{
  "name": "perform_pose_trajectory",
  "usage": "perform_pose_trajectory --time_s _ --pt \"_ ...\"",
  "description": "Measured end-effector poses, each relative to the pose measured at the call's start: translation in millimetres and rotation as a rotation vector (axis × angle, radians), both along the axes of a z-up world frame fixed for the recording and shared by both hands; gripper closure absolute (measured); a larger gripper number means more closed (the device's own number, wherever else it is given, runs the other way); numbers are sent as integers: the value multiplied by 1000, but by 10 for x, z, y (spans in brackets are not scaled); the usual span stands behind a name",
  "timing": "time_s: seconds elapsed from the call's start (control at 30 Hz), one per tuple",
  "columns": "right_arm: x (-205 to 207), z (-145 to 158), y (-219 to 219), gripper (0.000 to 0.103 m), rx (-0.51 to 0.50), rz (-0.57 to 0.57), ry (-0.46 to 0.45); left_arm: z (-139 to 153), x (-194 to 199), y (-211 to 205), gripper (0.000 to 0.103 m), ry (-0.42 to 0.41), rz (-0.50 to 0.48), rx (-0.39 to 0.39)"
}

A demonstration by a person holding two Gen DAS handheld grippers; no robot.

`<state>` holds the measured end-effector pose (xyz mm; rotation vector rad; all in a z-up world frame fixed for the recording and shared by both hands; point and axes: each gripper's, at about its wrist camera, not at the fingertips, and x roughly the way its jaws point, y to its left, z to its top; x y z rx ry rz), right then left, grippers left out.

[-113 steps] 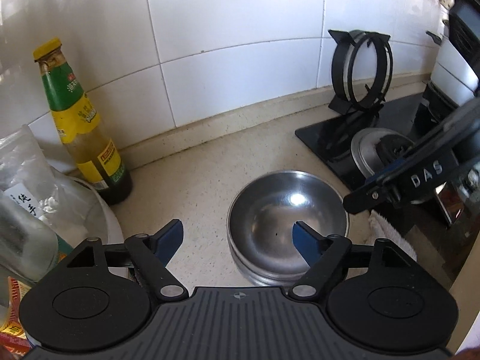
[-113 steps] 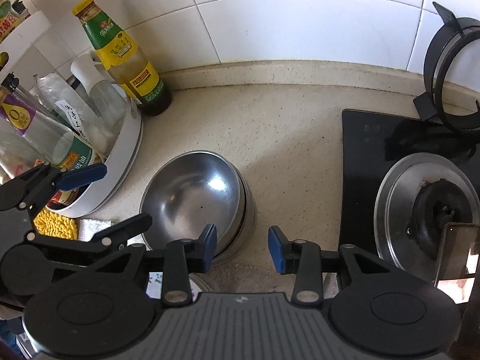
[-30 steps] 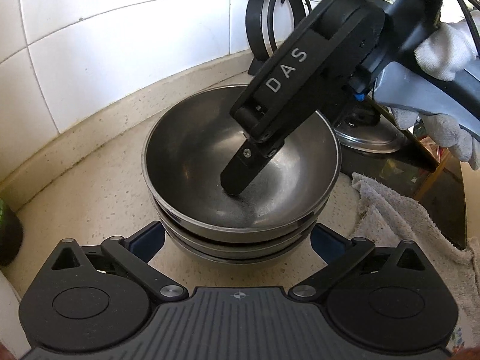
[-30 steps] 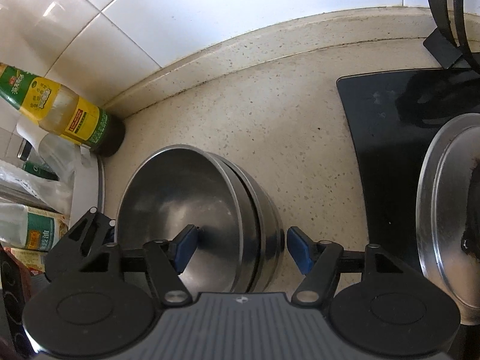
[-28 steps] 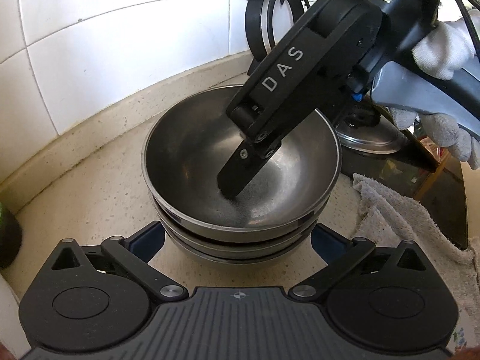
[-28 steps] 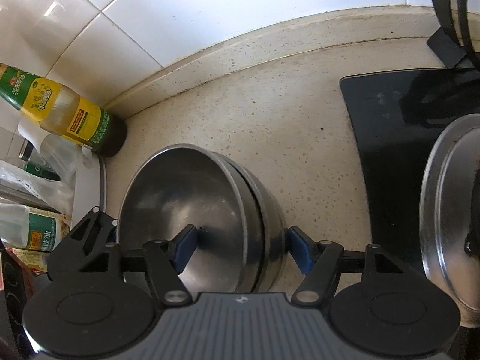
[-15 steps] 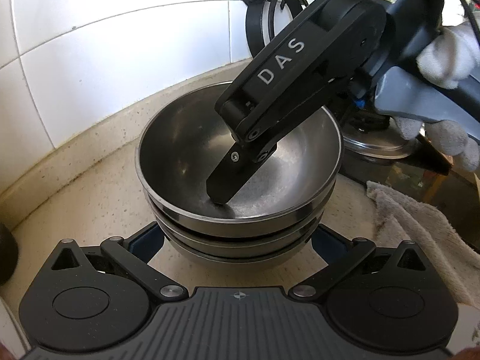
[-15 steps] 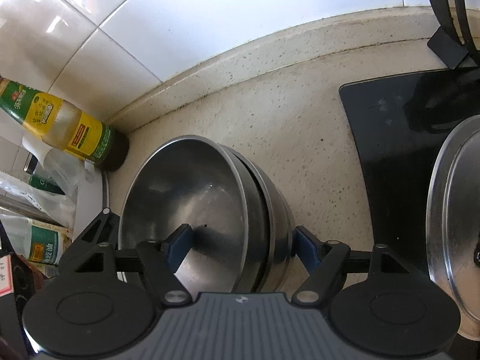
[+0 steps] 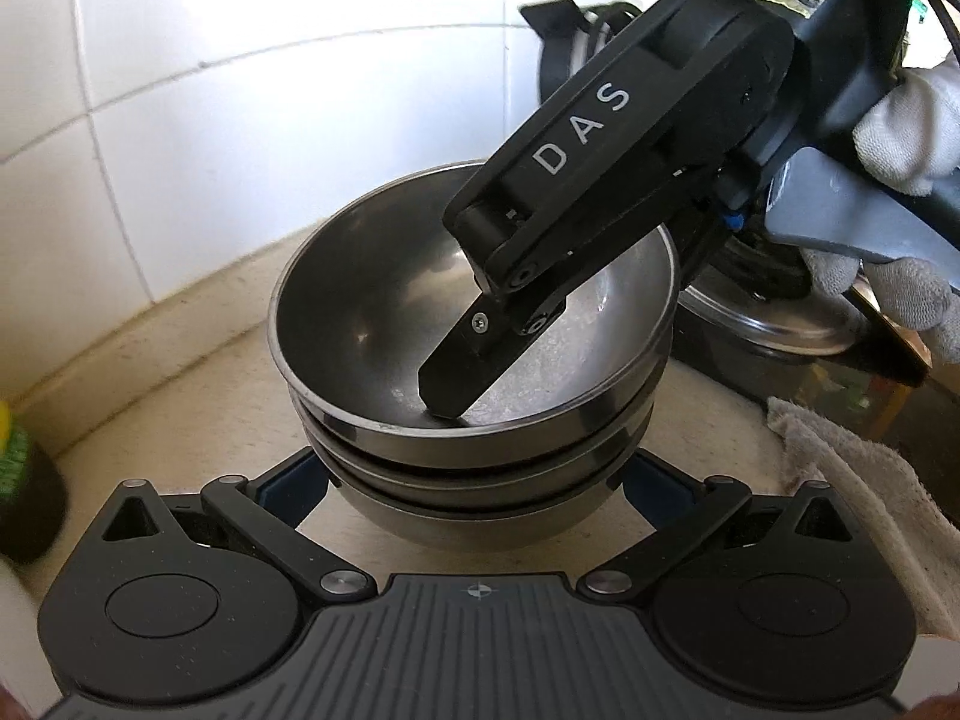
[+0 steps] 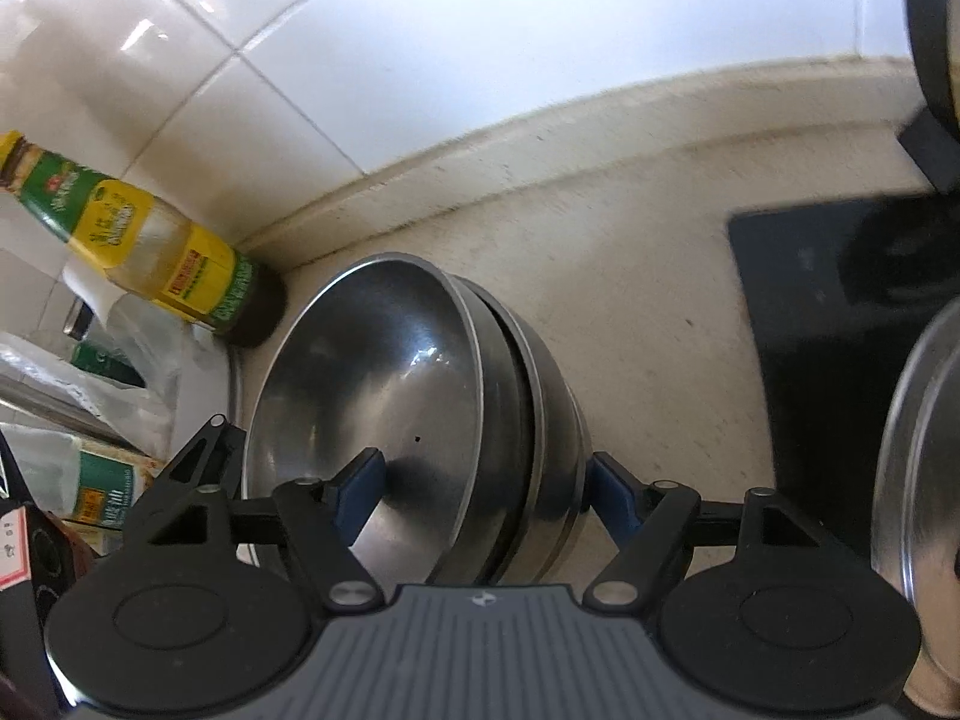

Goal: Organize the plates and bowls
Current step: 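Lift and carry the bowl stack with both grippers toward the plate stack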

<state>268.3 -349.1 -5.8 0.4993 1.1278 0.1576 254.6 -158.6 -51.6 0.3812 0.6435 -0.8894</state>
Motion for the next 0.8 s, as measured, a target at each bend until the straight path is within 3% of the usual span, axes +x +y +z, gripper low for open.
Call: perform_pose_trajectory --time_s 0.4,0.8 --pt "-272 551 173 14 -26 39 -131 458 -352 58 0 -109 57 -3" --pt "-1040 1212 448 14 -74 82 -241 1013 -1198 168 0 -178 118 -33"
